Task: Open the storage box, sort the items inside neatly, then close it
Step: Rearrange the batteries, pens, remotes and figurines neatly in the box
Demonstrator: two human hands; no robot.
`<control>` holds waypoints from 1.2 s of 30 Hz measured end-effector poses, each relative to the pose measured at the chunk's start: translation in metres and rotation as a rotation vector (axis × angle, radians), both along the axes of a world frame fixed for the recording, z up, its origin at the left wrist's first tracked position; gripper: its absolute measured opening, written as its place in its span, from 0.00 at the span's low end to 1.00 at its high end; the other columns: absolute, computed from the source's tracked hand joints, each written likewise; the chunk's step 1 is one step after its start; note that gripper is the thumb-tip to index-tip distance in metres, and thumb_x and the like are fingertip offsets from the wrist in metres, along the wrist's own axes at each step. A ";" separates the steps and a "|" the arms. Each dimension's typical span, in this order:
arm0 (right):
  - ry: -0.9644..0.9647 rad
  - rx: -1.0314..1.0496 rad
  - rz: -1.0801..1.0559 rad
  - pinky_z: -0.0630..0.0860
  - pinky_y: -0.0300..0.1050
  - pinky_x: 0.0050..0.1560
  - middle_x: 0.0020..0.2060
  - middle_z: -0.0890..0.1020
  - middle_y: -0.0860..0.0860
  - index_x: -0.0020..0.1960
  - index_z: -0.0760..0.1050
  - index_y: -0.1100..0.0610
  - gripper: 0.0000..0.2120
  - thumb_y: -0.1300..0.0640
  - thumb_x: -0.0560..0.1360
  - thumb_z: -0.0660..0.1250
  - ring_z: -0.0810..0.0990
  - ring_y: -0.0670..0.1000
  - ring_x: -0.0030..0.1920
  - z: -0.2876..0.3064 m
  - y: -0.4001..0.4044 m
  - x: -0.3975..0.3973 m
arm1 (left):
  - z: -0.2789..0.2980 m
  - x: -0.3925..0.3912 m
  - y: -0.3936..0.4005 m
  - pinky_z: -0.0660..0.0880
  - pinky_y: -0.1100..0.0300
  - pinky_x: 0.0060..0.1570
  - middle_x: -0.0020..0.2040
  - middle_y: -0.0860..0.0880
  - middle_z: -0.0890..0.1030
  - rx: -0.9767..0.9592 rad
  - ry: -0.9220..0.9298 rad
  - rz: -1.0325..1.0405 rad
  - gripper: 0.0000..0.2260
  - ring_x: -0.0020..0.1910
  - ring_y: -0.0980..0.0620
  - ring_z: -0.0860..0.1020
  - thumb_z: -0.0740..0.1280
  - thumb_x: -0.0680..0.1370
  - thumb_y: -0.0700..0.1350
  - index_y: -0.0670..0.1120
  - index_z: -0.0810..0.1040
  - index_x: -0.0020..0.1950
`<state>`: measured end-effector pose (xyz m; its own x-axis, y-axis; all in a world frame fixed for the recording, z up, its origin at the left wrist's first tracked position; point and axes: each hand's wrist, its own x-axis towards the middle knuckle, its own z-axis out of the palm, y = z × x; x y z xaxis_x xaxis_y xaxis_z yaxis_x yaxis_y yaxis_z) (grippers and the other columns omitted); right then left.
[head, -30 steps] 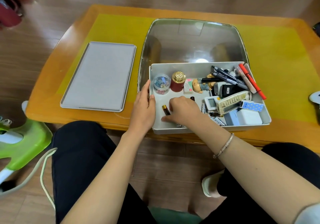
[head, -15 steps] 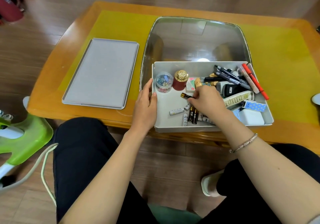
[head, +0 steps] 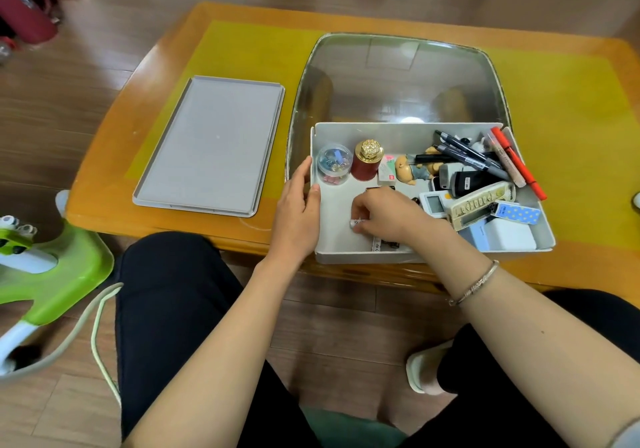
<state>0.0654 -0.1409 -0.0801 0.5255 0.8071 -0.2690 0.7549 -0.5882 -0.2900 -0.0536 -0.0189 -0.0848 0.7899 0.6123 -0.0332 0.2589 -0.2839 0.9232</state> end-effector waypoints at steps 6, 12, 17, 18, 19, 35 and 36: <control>0.114 0.244 -0.167 0.75 0.45 0.46 0.40 0.80 0.50 0.56 0.76 0.53 0.10 0.56 0.75 0.65 0.78 0.50 0.43 0.004 0.001 -0.004 | -0.002 0.000 0.000 0.73 0.47 0.63 0.72 0.51 0.69 0.010 -0.014 0.009 0.20 0.68 0.53 0.69 0.55 0.83 0.47 0.54 0.60 0.76; 0.327 0.239 -0.263 0.77 0.39 0.36 0.31 0.82 0.49 0.45 0.79 0.54 0.03 0.55 0.73 0.70 0.80 0.46 0.30 0.005 0.017 -0.015 | -0.002 0.000 0.000 0.72 0.48 0.65 0.72 0.51 0.68 0.018 -0.026 0.009 0.20 0.70 0.53 0.67 0.56 0.83 0.46 0.53 0.61 0.76; 0.416 0.064 -0.166 0.76 0.33 0.29 0.33 0.84 0.51 0.51 0.78 0.53 0.08 0.54 0.73 0.71 0.82 0.44 0.29 0.001 0.021 -0.025 | -0.003 0.001 0.000 0.72 0.48 0.64 0.72 0.51 0.68 0.008 -0.020 0.014 0.20 0.70 0.53 0.67 0.56 0.83 0.46 0.53 0.61 0.76; 0.422 0.041 -0.150 0.76 0.34 0.29 0.34 0.84 0.51 0.54 0.78 0.52 0.10 0.55 0.73 0.71 0.82 0.44 0.30 0.001 0.020 -0.024 | -0.003 0.001 0.000 0.73 0.48 0.64 0.72 0.51 0.68 0.003 -0.020 0.011 0.20 0.70 0.53 0.67 0.56 0.83 0.46 0.54 0.61 0.76; 0.426 0.026 -0.142 0.76 0.34 0.30 0.34 0.85 0.50 0.56 0.78 0.53 0.12 0.57 0.73 0.71 0.82 0.45 0.31 0.002 0.020 -0.023 | -0.003 0.001 0.001 0.73 0.48 0.63 0.72 0.51 0.68 -0.002 -0.020 0.007 0.20 0.69 0.53 0.68 0.56 0.83 0.47 0.54 0.60 0.76; 0.497 -0.054 -0.009 0.76 0.36 0.50 0.45 0.86 0.48 0.66 0.72 0.59 0.22 0.66 0.73 0.67 0.80 0.39 0.43 0.007 0.022 -0.027 | -0.005 0.001 0.001 0.73 0.47 0.63 0.72 0.51 0.68 -0.003 -0.025 0.017 0.20 0.70 0.52 0.67 0.56 0.83 0.47 0.54 0.61 0.76; 0.519 -0.047 -0.025 0.77 0.39 0.51 0.45 0.86 0.48 0.68 0.70 0.59 0.24 0.66 0.73 0.67 0.81 0.41 0.45 0.008 0.020 -0.026 | -0.005 0.001 0.001 0.73 0.47 0.64 0.72 0.51 0.68 0.006 -0.023 0.020 0.20 0.70 0.53 0.67 0.56 0.83 0.47 0.54 0.61 0.76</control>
<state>0.0395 -0.1206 -0.0725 0.3321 0.7772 -0.5345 0.5044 -0.6252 -0.5956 -0.0528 -0.0183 -0.0893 0.7782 0.6280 -0.0110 0.2428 -0.2846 0.9274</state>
